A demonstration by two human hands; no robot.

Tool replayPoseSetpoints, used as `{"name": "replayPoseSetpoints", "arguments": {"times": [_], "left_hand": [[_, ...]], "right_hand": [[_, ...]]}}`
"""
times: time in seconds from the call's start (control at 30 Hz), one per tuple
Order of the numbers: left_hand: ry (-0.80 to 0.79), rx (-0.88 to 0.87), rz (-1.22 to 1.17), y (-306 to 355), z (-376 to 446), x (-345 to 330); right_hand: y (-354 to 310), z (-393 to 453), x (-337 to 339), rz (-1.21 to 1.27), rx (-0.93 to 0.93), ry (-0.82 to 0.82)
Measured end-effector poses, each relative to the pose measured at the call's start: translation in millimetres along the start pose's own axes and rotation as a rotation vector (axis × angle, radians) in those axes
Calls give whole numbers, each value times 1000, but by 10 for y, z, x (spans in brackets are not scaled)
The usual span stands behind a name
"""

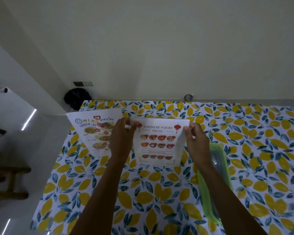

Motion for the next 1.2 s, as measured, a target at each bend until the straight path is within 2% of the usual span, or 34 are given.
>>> {"name": "replayPoseSetpoints", "arguments": {"times": [0.17, 0.33, 0.57, 0.83, 1.03, 1.2], "left_hand": [[-30, -49, 40, 25, -109, 24], [-20, -113, 145, 8, -156, 218], [27, -109, 169, -168, -450, 697], [142, -75, 202, -691, -888, 1535], [184, 28, 180, -1116, -1088, 2027], [209, 69, 202, -1346, -1079, 2122]], "right_hand": [[-118, -56, 55, 28, -41, -17], [-411, -103, 115, 57, -22, 91], [-921, -557, -85, -193, 107, 159], [-1501, -1125, -859, -215, 265, 26], [-1747, -1359, -1477, -202, 302, -123], [-1712, -1362, -1785, -224, 278, -182]]}}
Point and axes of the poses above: each hand's wrist, its own z-axis towards the middle knuckle, its own x-axis out of the back of the hand, y = z × x, the point moved 3 cm from there along z, towards the middle knuckle, and after that the axes turned 8 degrees about -y, right-handed, at the moved point
